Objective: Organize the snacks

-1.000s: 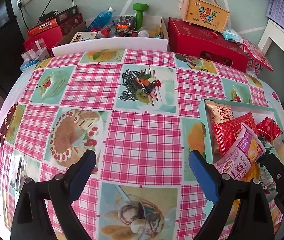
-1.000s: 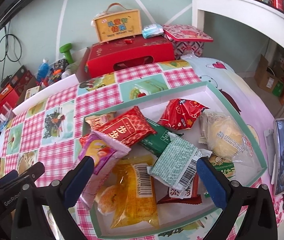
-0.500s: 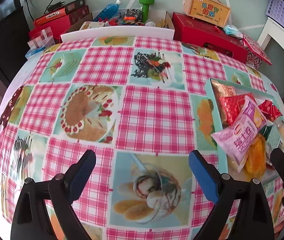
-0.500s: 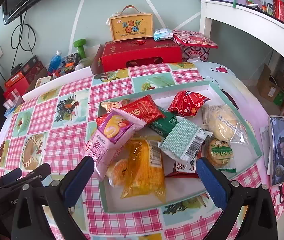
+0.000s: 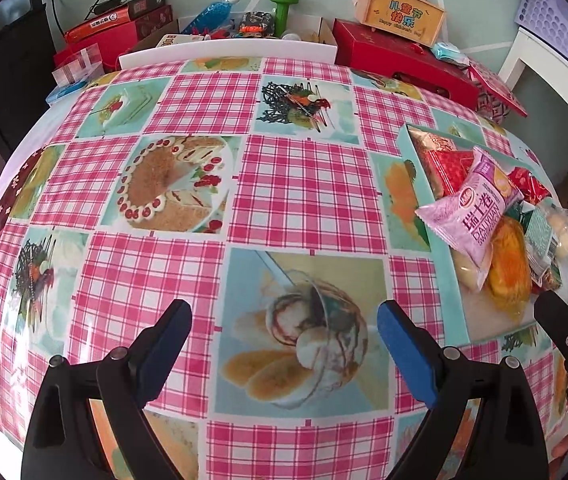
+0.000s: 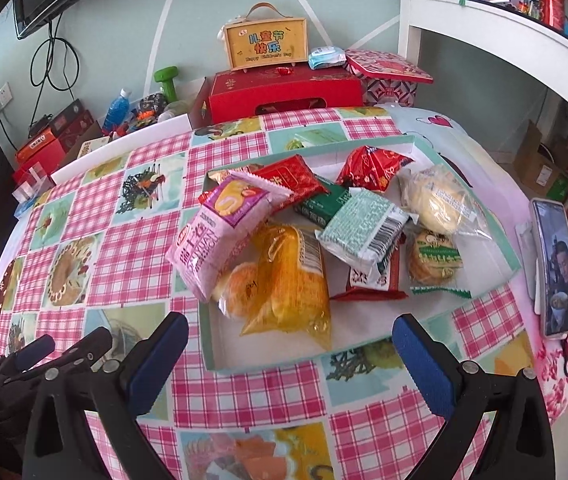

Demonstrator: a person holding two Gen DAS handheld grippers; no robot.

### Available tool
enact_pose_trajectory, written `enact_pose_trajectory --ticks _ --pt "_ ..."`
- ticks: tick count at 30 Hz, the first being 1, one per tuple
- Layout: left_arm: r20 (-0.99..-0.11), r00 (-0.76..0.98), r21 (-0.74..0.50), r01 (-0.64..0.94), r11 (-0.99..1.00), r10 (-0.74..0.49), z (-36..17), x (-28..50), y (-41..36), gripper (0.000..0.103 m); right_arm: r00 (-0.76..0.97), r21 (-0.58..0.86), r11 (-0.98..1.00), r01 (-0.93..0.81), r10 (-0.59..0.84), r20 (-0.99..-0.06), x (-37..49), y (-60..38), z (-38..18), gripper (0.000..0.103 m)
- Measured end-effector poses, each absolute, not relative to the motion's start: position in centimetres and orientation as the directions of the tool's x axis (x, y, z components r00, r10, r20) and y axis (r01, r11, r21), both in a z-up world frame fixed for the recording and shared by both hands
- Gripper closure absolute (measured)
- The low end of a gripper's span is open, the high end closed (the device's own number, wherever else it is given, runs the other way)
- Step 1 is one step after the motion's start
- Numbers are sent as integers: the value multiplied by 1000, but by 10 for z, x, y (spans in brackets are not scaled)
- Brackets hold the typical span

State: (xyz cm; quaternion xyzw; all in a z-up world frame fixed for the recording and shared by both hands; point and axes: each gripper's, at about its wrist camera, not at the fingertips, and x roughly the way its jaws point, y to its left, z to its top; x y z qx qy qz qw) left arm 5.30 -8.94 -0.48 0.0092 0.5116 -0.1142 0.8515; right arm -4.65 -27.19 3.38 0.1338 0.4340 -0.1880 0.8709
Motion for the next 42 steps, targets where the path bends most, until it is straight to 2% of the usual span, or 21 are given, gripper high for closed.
enact_pose_trajectory --ticks 13,24,32,42 --pt "-893 438 -36 164 986 -105 -5 35 -76 9 530 117 892 437 -150 -835 -70 -269 8 0" --pt "-936 351 49 171 984 -15 -16 28 -81 9 514 116 887 446 -148 -845 -71 -272 4 0" --pt "-924 382 46 176 983 -25 -2 21 -84 9 513 103 892 439 -155 -844 -70 -269 5 0" --pt "-931 363 19 158 987 -39 -19 31 -76 9 507 86 900 428 -161 -847 -69 -267 4 0"
